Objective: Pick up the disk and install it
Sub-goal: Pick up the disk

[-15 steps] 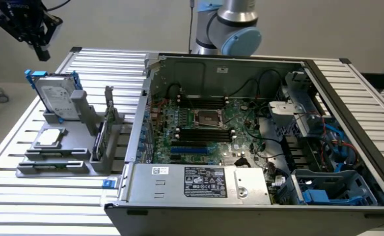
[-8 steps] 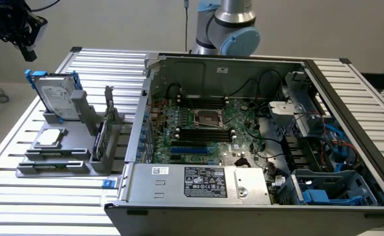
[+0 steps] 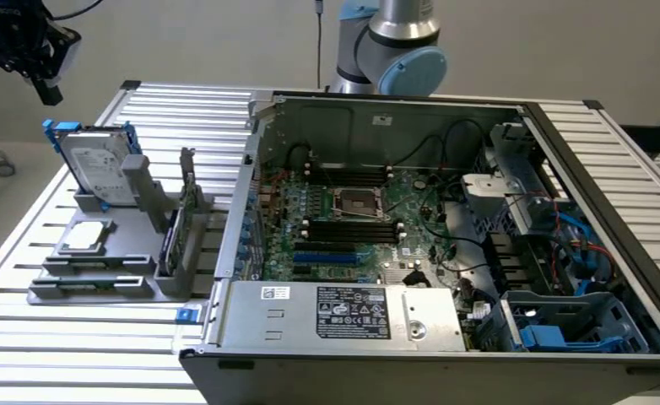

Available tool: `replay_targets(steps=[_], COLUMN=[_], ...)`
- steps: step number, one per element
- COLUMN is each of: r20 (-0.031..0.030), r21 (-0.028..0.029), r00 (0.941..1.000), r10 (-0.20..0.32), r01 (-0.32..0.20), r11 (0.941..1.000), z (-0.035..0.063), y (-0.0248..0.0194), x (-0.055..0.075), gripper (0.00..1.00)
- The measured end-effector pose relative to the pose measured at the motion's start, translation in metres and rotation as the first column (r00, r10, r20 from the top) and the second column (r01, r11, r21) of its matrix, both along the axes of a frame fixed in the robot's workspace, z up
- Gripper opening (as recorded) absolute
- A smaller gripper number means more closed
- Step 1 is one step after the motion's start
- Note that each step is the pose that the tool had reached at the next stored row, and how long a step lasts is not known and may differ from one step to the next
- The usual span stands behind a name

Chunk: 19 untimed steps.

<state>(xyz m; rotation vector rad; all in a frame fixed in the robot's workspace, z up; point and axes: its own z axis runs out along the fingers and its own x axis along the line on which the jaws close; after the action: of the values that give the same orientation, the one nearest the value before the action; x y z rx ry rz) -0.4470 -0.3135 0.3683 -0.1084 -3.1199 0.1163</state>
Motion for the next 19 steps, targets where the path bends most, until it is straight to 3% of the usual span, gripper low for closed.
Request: replay_targets(steps=[9, 14, 19], r20=[0.0001, 0.0002, 0.0002], r21=[0.0000, 0.0001, 0.0000], r00=[1.0000, 0.9968, 0.9854], r10=[0.003, 0.080, 0.170], r01=[-0.003, -0.080, -0.170], r11=[1.0000, 0.9968, 0.9854], z=[-0.0001, -0.0007, -0.0018], y=[0.0007, 0.0015, 0.0015], x=[-0.0001, -0.0001, -0.0001], gripper=[0.11, 0.11, 0.11])
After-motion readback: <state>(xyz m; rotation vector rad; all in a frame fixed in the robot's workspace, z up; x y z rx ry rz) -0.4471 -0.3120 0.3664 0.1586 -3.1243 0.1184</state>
